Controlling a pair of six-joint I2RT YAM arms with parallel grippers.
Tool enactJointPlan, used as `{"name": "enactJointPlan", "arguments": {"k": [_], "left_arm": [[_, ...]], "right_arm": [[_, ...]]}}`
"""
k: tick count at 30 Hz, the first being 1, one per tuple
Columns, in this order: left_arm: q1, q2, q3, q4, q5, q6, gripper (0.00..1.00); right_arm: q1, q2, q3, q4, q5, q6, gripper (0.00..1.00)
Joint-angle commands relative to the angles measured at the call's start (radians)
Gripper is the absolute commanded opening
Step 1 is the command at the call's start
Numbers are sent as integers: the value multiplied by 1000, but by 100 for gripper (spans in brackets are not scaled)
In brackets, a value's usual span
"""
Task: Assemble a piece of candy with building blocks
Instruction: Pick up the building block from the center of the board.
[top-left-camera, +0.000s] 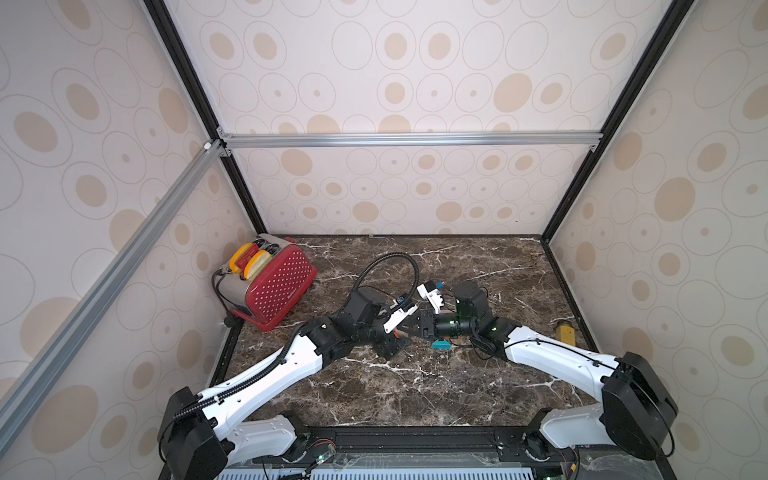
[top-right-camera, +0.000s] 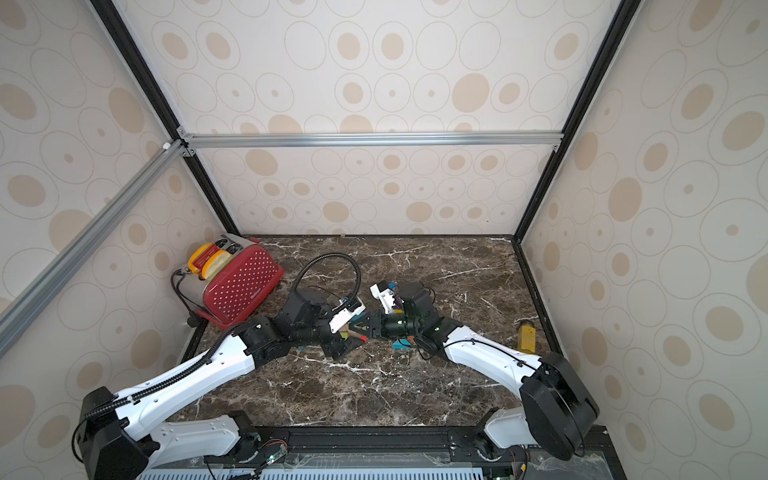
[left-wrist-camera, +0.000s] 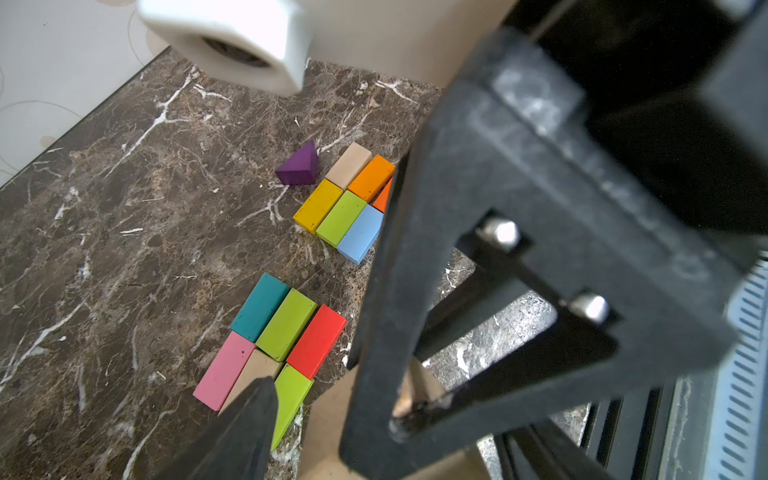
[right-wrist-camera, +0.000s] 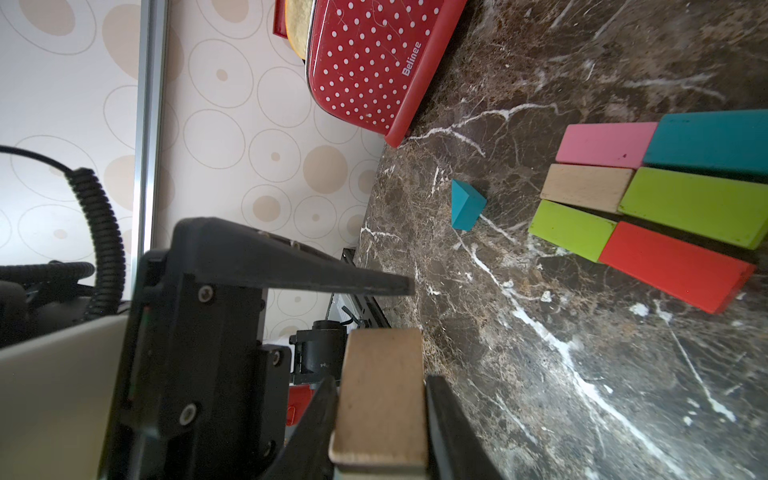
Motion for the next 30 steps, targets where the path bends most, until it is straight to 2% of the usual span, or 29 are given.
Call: {"name": "enactJointPlan", "arguments": {"k": [1,7,15,24,30], "left_arm": [[-5,-19,3,-16,11,42,80],[-5,-7,9,-32,10,64,78],[-5,-10,4,-38,24,81,81],[-5,9,15,-41,7,78,69],[-5,11,18,-37,-15,61,57]], "right_arm": [[0,-10,9,12,-18,-10,32],[1,-12,8,4,-21,-16,32],[0,-6,5,2,-26,-23,33],[1,-10,-2,0,-29,-23,33],[0,-11,-2,-7,-28,-28,33]]}}
